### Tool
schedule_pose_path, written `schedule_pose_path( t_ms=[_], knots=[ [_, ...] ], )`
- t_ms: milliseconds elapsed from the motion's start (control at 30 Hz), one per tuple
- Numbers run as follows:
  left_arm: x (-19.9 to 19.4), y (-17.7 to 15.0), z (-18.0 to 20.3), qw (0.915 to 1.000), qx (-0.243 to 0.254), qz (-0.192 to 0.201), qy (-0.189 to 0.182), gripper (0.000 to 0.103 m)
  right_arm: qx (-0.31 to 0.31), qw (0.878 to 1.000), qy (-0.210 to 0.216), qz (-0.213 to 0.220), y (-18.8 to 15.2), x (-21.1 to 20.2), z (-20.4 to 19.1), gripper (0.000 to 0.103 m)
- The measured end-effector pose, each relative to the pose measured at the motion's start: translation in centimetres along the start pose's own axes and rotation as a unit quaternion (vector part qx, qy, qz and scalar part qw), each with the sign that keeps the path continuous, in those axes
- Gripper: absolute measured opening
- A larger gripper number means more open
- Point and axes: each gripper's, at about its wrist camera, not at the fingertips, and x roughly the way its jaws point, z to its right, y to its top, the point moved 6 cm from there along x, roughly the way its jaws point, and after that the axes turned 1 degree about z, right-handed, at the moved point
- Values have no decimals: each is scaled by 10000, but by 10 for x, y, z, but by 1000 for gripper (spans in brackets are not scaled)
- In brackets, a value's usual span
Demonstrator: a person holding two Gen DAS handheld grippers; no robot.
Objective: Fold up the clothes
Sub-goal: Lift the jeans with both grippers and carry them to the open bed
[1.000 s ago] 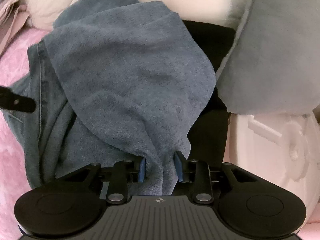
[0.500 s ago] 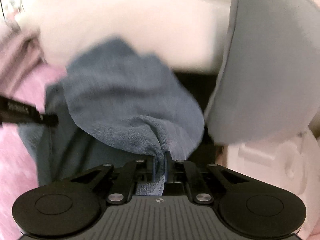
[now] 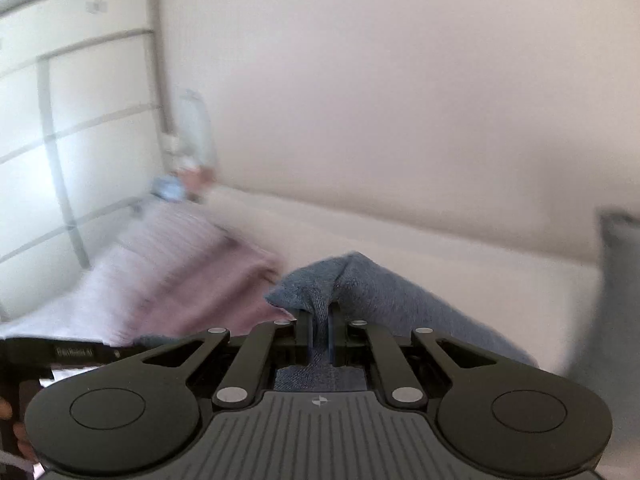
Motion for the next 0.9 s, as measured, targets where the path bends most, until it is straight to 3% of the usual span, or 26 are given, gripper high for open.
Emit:
schedule_pose_path(
  t_ms=[133, 267, 367, 600, 633, 700, 733, 767, 833, 900],
  knots=[
    [-97, 16, -37, 9967, -249, 702, 332, 3, -219, 9962, 780, 324, 26, -26, -77, 5],
    [-209, 23, -75, 9865, -372, 1319, 895, 3, -381, 9863, 1532, 482, 37, -51, -157, 4],
    [-294, 28, -103, 9742, -451, 1774, 1316, 3, -422, 9742, 2148, 555, 39, -68, -226, 4],
    [-474, 50, -132, 9373, 94, 2600, 2320, 3, -447, 9369, 3370, 813, 43, -122, -381, 5],
    [-485, 51, -137, 9342, 99, 2560, 2481, 3, -406, 9334, 3478, 781, 43, -128, -400, 5],
    [-507, 51, -149, 9281, 87, 2443, 2809, 8, -629, 9289, 3648, 108, 29, -122, -438, 6],
    [-509, 45, -162, 9288, -63, 2143, 3024, 10, -743, 9247, 3725, -238, 22, -118, -457, 13],
    [-510, 39, -176, 9280, -217, 1818, 3245, 14, -856, 9193, 3797, -582, 15, -116, -476, 34],
    [-507, 7, -209, 9181, -513, 944, 3815, 16, -1323, 9045, 3824, -1349, -20, -110, -502, 60],
    [-503, -32, -237, 8981, -756, 132, 4330, 16, -1794, 8906, 3824, -1687, -57, -115, -515, 62]
  ],
)
